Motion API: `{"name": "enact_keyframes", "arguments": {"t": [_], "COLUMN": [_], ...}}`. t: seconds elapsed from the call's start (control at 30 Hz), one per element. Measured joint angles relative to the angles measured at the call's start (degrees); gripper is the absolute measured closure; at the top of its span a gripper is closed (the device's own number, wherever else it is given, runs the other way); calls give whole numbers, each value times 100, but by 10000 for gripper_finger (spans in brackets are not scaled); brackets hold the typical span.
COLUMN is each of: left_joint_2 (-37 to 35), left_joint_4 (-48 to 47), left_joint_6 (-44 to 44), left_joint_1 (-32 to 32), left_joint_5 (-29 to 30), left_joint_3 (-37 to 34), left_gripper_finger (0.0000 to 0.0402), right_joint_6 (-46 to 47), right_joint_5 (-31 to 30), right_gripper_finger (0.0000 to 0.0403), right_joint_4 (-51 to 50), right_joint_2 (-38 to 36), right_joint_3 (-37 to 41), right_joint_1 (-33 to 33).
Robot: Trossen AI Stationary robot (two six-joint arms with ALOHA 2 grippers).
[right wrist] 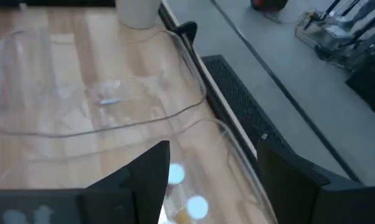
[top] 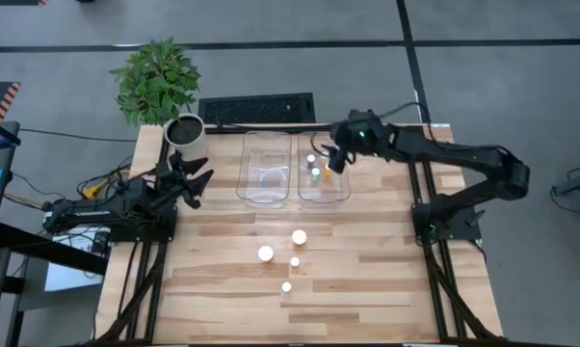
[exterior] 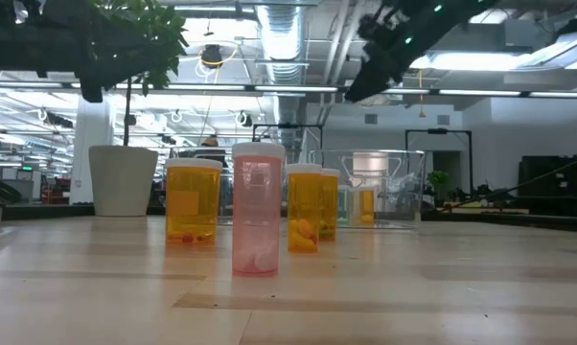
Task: Pick and place medicine bottles into bin by pill shape (circle, oval)
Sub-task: Put the blue capsule bottle into the left transparent bin
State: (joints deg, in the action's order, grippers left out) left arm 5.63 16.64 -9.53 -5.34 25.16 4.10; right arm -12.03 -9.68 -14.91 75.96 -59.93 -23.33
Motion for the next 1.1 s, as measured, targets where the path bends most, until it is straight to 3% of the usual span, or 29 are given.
{"name": "enact_keyframes", "arguments": {"t": [0.37, 0.5, 0.8, 1.1], "left_joint_2": [0, 0, 0, 0], "left_joint_4": [-276, -273, -313, -321], "left_joint_6": [36, 257, 324, 393], "left_joint_1": [-37, -171, -428, -540], "left_joint_5": [107, 121, 99, 99], "left_joint_3": [0, 0, 0, 0], "left_gripper_finger": [161, 161, 161, 162], "right_joint_6": [-502, -642, -651, -632], "right_joint_5": [1091, 1138, 1432, 1439], "right_gripper_finger": [152, 152, 154, 154], "right_joint_4": [-1666, -1836, -2095, -2176], "right_joint_2": [2148, 2672, 3306, 3404], "right_joint_3": [-1700, -2072, -2441, -2437], "right_joint_1": [-623, -722, -767, -769]}}
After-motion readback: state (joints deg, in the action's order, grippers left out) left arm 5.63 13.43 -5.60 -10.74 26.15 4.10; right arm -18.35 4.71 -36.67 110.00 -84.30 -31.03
